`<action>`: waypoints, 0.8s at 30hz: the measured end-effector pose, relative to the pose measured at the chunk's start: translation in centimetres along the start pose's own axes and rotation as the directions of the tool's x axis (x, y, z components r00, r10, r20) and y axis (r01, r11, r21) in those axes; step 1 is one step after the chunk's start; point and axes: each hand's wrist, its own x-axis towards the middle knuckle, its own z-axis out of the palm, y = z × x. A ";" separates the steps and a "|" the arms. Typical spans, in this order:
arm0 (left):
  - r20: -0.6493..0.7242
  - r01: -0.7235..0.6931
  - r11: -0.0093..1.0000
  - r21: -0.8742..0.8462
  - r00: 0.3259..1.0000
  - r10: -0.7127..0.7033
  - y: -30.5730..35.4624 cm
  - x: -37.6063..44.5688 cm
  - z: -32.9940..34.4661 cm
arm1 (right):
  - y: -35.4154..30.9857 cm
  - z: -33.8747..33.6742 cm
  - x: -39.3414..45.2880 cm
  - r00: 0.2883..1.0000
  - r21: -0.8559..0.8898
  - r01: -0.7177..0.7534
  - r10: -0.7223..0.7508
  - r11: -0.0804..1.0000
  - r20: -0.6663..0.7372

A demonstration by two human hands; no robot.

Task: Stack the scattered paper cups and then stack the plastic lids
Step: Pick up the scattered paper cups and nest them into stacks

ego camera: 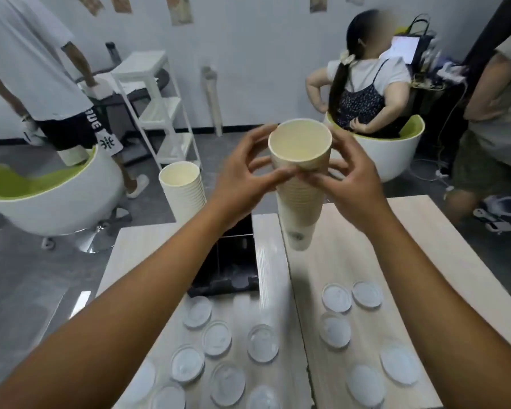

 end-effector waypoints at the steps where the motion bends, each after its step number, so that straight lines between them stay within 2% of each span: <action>1: -0.028 -0.024 1.000 0.013 0.999 0.024 1.3 0.3 -1.1 | -1.1 0.6 1.1 0.997 -0.017 0.070 -0.070 0.997 0.019; 5: -0.112 -0.084 0.990 0.116 0.989 0.098 4.8 1.3 -5.5 | -4.1 3.9 5.2 0.958 -0.019 0.269 -0.266 0.963 0.103; 9: -0.178 -0.079 0.974 0.211 0.977 0.118 4.9 1.9 -8.9 | -4.2 8.3 8.0 0.937 -0.005 0.326 -0.322 0.945 0.137; 17: -0.281 0.094 0.973 0.213 0.959 -0.031 -0.6 3.3 -11.3 | 0.7 12.1 10.1 0.965 0.013 0.196 -0.195 0.981 0.176; 24: -0.289 0.203 0.948 0.245 0.949 -0.129 -6.1 3.4 -10.5 | 6.3 12.3 9.3 0.973 0.008 0.095 -0.095 0.995 0.211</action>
